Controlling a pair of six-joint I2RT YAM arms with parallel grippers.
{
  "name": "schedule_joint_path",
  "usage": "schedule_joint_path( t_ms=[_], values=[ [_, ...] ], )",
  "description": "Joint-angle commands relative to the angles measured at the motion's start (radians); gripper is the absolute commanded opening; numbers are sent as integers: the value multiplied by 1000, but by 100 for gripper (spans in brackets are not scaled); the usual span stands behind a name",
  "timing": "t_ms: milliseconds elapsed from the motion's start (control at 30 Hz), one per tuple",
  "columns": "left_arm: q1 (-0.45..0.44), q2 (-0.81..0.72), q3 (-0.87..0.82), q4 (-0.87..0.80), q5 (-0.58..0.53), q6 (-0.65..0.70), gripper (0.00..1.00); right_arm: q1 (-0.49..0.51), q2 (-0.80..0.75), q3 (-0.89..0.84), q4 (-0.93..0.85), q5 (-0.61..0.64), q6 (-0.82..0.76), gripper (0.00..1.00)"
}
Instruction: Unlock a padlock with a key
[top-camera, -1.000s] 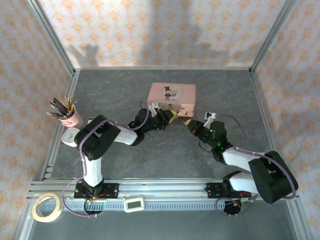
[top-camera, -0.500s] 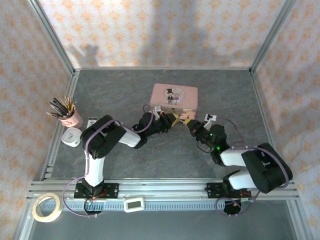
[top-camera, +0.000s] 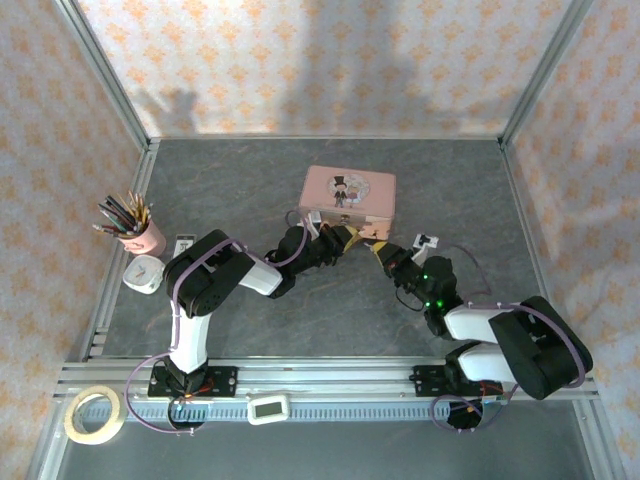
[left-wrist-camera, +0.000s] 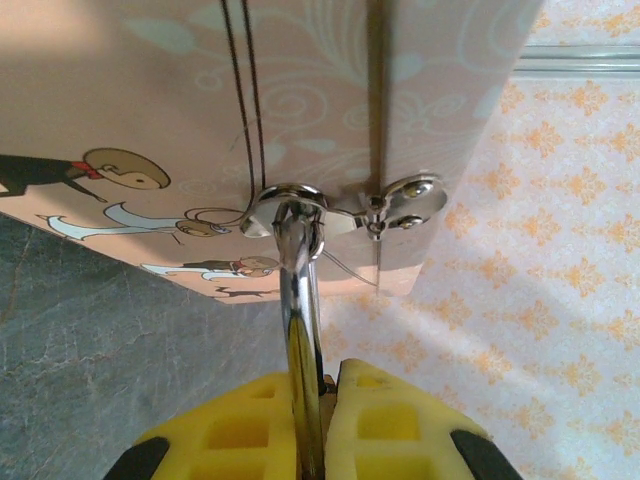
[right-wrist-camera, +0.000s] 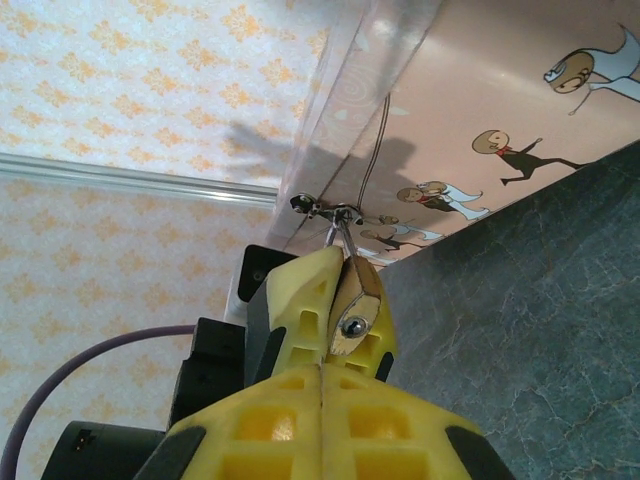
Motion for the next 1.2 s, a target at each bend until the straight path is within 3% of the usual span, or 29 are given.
schedule_joint_path(
  t_ms=[0,367,1167],
  values=[
    [-15,3,17,125,-23,-13,0,9,12,-4,39,27,19,0],
    [-25,3,25,123,-28,-14,0,14,120,19,135,2,50,0],
    [-33,12,53,111,-25,-18,0,16,153,30,172,-9,70,0]
  ],
)
